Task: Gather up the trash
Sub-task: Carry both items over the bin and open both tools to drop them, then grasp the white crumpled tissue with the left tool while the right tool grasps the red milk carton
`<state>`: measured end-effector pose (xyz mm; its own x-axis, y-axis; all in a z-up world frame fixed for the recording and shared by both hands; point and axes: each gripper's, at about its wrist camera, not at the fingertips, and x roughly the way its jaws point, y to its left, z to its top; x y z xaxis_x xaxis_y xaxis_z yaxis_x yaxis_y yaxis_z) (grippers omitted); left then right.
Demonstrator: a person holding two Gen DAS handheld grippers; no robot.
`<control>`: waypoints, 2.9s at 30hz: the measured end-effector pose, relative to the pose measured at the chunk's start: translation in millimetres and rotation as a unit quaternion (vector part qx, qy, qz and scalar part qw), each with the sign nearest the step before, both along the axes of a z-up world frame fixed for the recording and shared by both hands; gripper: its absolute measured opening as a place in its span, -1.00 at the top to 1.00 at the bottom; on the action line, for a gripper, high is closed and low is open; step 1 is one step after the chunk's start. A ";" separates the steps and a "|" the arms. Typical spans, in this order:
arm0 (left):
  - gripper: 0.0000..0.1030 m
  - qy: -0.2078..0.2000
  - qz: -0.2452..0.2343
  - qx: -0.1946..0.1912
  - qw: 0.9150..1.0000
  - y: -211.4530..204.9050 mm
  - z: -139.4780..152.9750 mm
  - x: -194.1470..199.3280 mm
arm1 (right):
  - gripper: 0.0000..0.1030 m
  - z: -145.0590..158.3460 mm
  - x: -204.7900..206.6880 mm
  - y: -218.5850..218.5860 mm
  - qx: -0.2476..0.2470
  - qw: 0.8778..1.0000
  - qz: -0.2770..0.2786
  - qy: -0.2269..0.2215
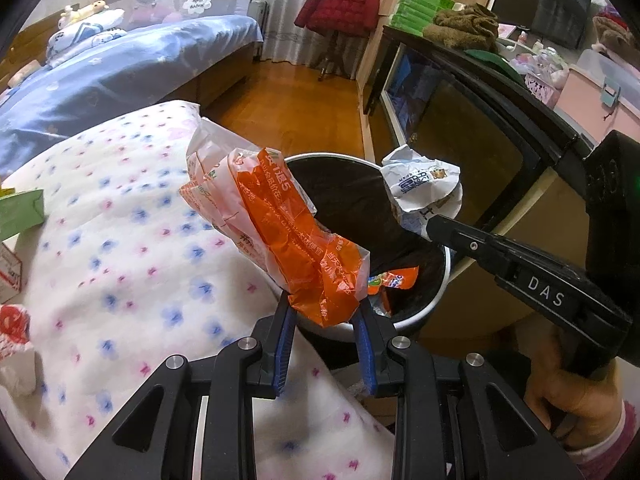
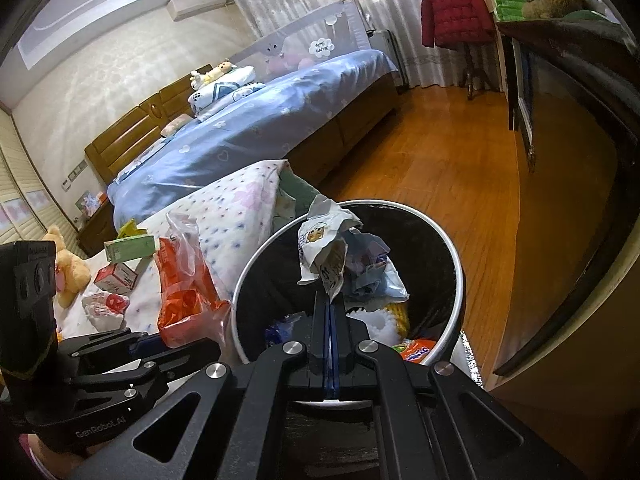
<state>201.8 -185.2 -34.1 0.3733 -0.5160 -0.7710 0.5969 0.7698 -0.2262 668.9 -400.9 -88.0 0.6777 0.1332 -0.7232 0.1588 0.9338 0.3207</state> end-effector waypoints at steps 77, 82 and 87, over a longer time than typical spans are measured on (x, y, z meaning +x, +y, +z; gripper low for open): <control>0.70 -0.044 0.243 -0.015 0.969 196.0 9.7 -40.6 | -0.48 -8.7 52.9 153.9 0.058 0.991 0.121 0.002; 0.72 -0.054 0.246 -0.007 0.968 206.9 9.4 -44.4 | -0.48 -11.3 67.9 173.9 0.063 0.988 0.140 0.002; 0.72 -0.053 0.283 -0.014 0.958 245.9 12.8 -48.2 | -0.48 -17.1 86.4 206.4 0.069 0.982 0.175 0.004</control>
